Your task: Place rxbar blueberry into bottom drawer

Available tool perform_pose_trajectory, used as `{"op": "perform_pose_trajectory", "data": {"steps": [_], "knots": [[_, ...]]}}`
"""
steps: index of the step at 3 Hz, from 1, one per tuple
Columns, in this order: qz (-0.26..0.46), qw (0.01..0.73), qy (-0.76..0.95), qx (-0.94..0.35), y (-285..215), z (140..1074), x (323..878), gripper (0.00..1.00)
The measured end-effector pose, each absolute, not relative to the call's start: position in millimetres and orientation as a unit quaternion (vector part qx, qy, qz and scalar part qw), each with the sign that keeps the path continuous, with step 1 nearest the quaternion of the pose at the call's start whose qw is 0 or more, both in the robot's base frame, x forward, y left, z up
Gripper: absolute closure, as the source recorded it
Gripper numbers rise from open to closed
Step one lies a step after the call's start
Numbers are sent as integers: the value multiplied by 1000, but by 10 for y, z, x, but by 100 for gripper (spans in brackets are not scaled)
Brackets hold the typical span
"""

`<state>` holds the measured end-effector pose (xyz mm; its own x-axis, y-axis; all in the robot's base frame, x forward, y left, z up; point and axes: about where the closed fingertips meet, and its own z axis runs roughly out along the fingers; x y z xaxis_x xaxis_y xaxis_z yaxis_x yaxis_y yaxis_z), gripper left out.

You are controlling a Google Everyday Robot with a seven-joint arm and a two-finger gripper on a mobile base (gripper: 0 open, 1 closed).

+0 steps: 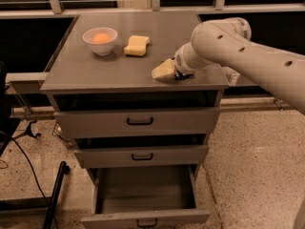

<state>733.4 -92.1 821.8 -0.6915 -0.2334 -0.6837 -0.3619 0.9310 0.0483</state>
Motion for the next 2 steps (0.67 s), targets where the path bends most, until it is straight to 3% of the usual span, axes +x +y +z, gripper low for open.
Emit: {"op": "perform_pose_trajectory", "data": {"steps": [2], "knots": [[90,357,915,-164,-917,8215,7333,64]]}}
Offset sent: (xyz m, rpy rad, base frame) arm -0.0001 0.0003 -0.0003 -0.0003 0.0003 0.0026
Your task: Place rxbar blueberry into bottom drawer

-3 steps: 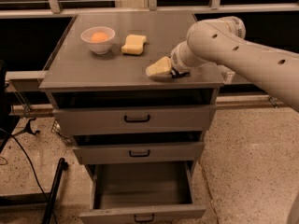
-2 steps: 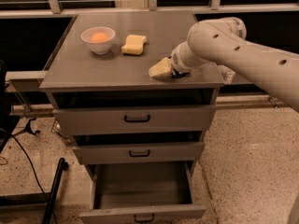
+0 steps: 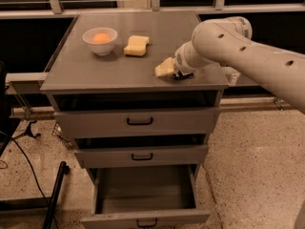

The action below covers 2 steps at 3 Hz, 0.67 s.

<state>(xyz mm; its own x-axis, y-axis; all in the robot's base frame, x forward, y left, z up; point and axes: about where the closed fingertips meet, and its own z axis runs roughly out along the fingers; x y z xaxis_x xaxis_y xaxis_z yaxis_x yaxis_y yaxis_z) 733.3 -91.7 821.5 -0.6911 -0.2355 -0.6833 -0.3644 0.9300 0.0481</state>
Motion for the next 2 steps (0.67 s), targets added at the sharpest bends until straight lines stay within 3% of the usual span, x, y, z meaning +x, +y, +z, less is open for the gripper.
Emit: {"op": "perform_pose_trajectory", "data": {"steps": [1,2], "knots": [[90,357,915,-164,-917,8215,7333,87],[90,357,915,-164,-914,8337,7330,100]]}}
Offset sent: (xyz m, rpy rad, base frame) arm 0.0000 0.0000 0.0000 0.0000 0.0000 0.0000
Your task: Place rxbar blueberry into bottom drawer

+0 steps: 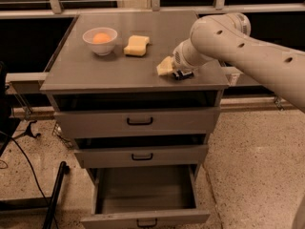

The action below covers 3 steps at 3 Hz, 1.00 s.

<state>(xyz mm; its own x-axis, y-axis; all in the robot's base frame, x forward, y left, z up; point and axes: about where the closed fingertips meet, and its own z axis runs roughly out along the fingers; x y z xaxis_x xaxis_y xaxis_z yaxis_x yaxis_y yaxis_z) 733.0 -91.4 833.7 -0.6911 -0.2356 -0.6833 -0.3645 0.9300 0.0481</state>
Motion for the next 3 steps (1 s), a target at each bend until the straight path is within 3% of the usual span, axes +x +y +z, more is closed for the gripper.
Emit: {"op": "perform_pose_trajectory", "data": {"steps": [3], "knots": [[87,360,915,-157,-918,8384,7344,100]]}}
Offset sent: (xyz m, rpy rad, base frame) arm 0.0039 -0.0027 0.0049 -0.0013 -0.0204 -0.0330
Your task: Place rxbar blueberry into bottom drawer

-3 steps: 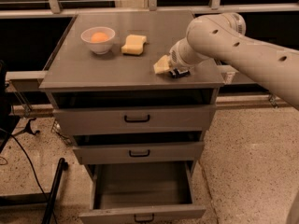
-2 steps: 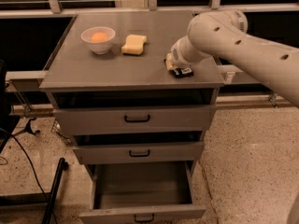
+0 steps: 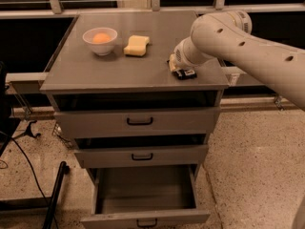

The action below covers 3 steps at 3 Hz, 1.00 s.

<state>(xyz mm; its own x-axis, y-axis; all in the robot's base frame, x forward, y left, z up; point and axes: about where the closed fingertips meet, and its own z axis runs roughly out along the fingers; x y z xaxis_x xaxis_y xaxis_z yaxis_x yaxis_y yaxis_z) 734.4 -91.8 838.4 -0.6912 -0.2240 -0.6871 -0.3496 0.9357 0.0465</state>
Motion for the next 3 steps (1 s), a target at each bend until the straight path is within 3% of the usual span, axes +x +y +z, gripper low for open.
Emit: {"op": "perform_pose_trajectory", "data": {"steps": [3], "knots": [[135,385,884,-228,-974,8785,7311,100]]}}
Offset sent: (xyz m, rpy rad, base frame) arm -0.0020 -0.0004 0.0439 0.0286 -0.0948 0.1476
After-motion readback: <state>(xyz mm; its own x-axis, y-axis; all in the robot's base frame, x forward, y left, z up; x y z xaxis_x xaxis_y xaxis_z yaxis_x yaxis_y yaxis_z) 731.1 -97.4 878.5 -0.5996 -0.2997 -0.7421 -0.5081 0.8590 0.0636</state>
